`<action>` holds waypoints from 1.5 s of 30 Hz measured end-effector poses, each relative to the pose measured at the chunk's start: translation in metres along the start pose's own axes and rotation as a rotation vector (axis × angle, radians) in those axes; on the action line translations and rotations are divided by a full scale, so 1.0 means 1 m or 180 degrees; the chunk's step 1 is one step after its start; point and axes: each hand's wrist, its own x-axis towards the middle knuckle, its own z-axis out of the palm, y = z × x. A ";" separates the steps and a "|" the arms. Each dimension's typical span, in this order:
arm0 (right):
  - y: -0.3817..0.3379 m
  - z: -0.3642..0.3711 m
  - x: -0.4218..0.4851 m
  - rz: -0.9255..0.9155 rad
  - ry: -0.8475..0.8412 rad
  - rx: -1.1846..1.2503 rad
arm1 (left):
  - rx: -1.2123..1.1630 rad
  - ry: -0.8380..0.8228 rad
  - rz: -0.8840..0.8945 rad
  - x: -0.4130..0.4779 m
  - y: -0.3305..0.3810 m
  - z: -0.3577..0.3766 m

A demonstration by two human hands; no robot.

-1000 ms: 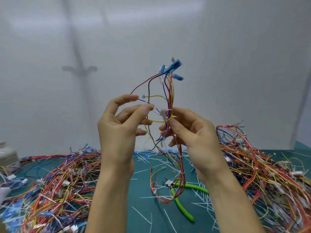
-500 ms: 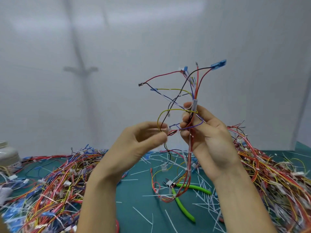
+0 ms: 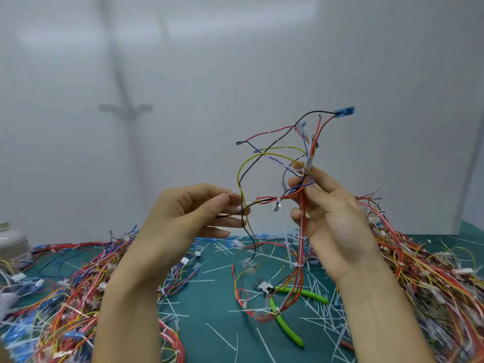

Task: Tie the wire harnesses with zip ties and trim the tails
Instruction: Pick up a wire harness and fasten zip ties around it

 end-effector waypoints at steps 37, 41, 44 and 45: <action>0.014 -0.003 0.002 0.0159 -0.0210 -0.2176 | -0.0597 0.1401 0.0183 0.013 -0.009 0.008; 0.024 -0.005 -0.001 0.0984 -0.1527 -0.3055 | -0.1124 0.1686 0.0257 0.013 -0.006 0.006; 0.036 0.000 -0.001 0.0875 -0.1479 -0.2973 | -0.1390 0.1844 0.0361 0.012 -0.007 0.005; 0.037 0.000 -0.001 0.0805 -0.1404 -0.2899 | -0.1502 0.1877 0.0400 0.012 -0.006 0.005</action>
